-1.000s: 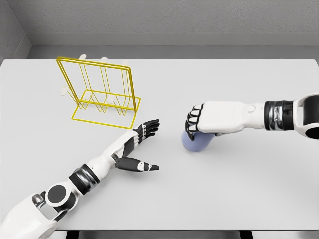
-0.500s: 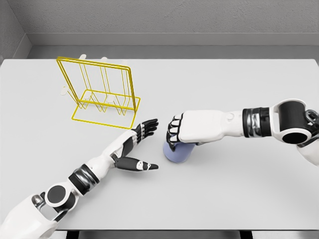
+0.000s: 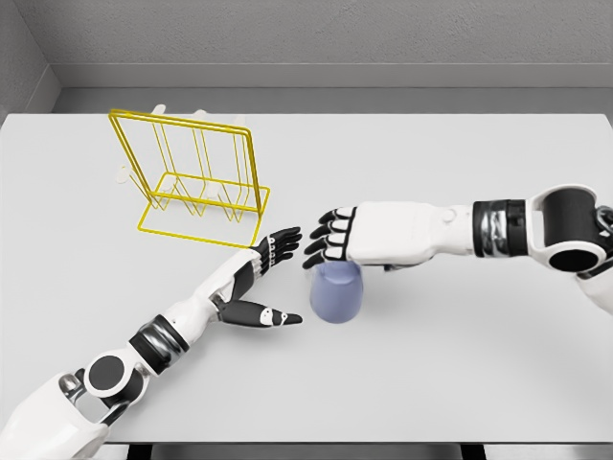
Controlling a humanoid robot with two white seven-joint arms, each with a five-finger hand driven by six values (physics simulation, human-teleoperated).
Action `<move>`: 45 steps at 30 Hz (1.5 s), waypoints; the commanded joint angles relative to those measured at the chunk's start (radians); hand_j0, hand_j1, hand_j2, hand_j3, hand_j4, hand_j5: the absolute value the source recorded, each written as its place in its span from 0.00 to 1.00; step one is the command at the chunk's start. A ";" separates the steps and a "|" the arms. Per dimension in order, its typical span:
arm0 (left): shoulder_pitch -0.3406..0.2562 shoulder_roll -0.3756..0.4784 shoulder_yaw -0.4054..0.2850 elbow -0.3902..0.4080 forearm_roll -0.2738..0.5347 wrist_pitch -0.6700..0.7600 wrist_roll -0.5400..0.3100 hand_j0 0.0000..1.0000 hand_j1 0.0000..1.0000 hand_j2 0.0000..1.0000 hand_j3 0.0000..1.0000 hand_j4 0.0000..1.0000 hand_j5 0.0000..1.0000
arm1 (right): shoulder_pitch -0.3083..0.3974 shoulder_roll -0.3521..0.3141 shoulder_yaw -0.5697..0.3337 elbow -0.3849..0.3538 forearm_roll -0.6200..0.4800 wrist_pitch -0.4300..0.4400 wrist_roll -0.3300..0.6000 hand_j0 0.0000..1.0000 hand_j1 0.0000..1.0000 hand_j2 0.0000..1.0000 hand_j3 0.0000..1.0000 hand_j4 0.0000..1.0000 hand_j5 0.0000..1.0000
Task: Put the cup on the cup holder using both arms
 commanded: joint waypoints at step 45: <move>-0.044 -0.182 -0.006 0.052 -0.018 0.161 -0.002 1.00 1.00 1.00 1.00 1.00 1.00 | 0.393 -0.044 -0.644 0.104 -0.362 0.003 0.000 1.00 1.00 1.00 1.00 1.00 1.00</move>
